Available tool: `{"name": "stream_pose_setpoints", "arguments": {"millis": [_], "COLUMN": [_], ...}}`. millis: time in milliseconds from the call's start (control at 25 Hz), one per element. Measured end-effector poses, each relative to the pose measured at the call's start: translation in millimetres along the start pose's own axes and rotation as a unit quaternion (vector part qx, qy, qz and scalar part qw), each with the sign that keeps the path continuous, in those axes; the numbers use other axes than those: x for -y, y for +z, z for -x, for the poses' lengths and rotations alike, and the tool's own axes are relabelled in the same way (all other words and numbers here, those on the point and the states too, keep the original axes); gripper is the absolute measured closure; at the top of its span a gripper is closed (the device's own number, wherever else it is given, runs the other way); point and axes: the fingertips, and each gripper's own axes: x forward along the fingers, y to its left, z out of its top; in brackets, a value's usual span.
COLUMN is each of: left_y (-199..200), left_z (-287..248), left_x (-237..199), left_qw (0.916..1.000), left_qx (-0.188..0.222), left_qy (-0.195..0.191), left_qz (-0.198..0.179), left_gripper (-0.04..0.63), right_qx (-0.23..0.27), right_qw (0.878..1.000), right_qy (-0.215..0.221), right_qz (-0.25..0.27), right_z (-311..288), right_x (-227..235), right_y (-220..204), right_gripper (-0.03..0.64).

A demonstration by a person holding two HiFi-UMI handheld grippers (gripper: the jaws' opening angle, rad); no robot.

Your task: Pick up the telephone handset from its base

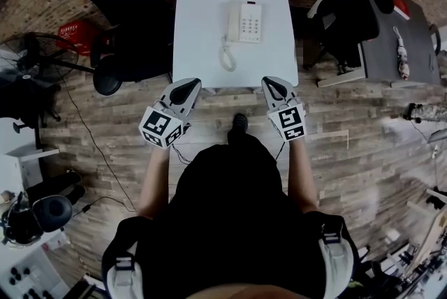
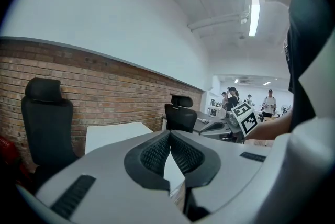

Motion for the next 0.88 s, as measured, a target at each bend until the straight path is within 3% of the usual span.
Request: {"name": "stream_pose_setpoints", "arguments": {"millis": [600, 880], "left_y": [12.9, 11.3], "left_z": [-53.0, -59.6], "left_x": [-18.6, -31.4], "left_qw": [0.9995, 0.9995], "left_qx": [0.002, -0.009], "left_qy": [0.03, 0.031], "left_qz": [0.004, 0.007], "left_gripper": [0.577, 0.577], "right_qx": [-0.002, -0.008], "right_qw": [0.999, 0.999], "right_qy": [0.038, 0.046], "right_qz": [0.026, 0.023], "right_z": [-39.7, -59.8], "right_x": [53.2, 57.6], "right_y": [2.2, 5.5], "right_gripper": [0.62, 0.62]}}
